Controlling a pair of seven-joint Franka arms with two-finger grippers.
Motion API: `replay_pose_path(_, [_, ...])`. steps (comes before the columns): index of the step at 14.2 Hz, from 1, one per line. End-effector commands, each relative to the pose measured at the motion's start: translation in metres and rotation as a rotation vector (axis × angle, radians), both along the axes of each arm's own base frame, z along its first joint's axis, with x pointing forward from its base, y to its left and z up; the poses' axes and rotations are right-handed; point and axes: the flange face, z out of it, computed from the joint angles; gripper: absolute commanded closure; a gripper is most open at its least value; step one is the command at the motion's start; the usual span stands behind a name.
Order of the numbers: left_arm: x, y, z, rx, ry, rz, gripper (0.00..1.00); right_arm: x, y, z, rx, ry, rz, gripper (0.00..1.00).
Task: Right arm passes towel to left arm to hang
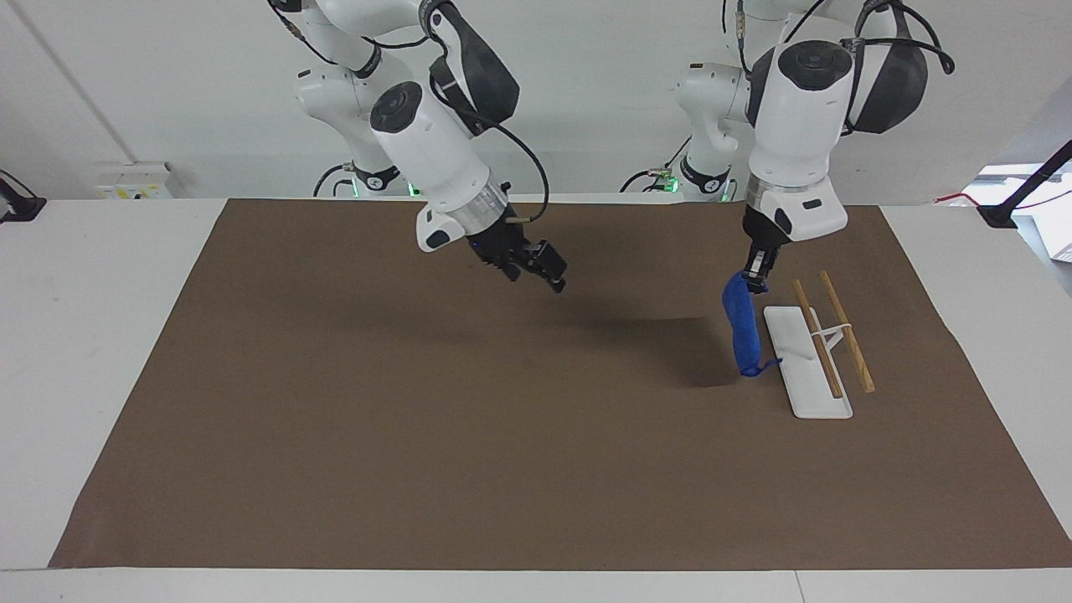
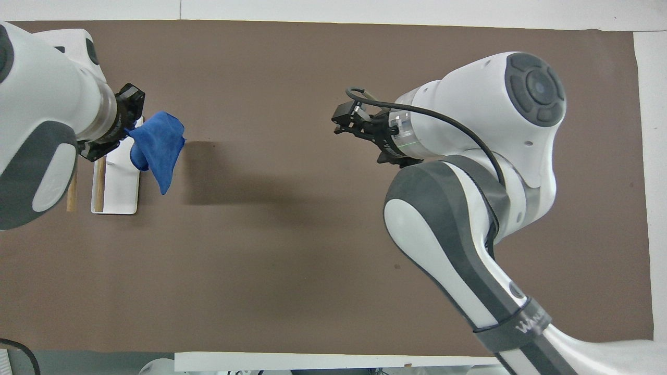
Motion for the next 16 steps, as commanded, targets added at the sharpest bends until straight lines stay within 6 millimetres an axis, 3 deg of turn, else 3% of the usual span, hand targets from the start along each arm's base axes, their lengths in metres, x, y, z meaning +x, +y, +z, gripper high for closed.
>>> replay_pose_path(1, [0.008,0.052,-0.002,0.031,0.03,-0.047,0.99,-0.002,-0.058,0.017,-0.235,-0.041,0.224,0.0])
replay_pose_path(4, [0.024,0.107,-0.002,0.033,0.0,-0.088,0.99,-0.002,-0.141,0.063,-0.38,0.036,0.386,0.0])
replay_pose_path(6, [0.031,0.147,-0.006,0.04,-0.022,-0.117,0.99,-0.007,-0.197,0.097,-0.385,0.107,0.378,0.0])
replay_pose_path(9, [0.032,0.203,-0.018,0.058,-0.073,-0.17,0.99,-0.02,-0.252,0.157,-0.417,0.13,0.391,0.0])
replay_pose_path(11, [0.031,0.222,-0.029,0.067,-0.095,-0.192,0.99,-0.027,-0.271,0.167,-0.379,0.134,0.375,0.0])
replay_pose_path(13, [0.031,0.243,-0.038,0.074,-0.097,-0.196,0.99,-0.032,-0.272,0.165,-0.372,0.157,0.388,0.0])
replay_pose_path(15, [0.022,0.246,-0.068,0.068,-0.097,-0.211,0.97,-0.038,-0.272,0.152,-0.361,0.183,0.39,0.0])
replay_pose_path(16, [0.016,0.244,-0.084,0.064,-0.099,-0.222,0.91,-0.042,-0.264,0.149,-0.362,0.19,0.405,0.0])
